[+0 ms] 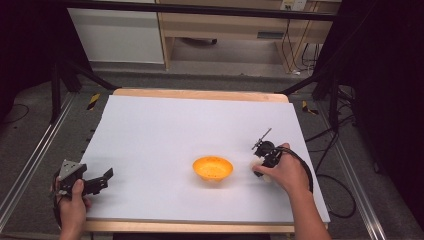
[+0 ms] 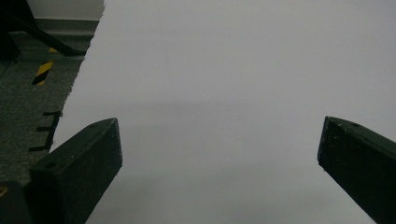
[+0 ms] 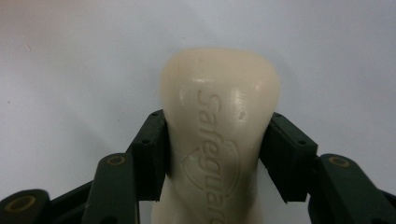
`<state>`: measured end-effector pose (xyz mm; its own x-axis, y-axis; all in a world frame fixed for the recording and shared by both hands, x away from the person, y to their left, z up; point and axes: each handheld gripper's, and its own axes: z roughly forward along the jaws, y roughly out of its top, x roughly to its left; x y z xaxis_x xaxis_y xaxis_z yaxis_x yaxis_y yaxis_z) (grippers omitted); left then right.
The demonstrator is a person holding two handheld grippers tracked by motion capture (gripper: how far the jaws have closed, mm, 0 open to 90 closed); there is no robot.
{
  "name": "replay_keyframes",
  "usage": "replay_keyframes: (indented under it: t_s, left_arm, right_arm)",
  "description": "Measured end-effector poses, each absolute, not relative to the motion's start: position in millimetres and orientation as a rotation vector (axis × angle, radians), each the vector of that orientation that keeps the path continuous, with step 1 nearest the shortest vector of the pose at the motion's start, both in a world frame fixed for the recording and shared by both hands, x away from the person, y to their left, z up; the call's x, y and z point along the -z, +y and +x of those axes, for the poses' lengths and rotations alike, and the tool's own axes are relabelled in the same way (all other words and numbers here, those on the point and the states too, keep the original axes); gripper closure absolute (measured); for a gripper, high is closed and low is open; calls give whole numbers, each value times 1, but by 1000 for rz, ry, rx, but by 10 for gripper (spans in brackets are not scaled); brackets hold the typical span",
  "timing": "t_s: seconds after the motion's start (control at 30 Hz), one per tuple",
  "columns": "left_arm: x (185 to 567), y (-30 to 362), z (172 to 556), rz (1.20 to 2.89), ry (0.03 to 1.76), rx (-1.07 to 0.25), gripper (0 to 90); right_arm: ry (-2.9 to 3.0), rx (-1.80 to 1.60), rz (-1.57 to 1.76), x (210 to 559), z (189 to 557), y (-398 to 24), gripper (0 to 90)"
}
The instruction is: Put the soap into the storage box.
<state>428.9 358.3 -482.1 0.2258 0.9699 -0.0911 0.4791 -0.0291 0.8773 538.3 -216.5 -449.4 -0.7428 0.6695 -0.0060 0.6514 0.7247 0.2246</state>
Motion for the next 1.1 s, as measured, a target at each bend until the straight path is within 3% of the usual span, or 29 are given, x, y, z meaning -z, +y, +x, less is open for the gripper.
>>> replay_keyframes:
  t_s: [0.37,1.1]
  left_arm:
    - [482,359,429,1639,1378,-719,0]
    - [482,358,429,1636,1378,-718,0]
  right_arm:
    - [2852,-356,1068,446,537,-220,493]
    - [2872,-383,822,402,535,-198,498]
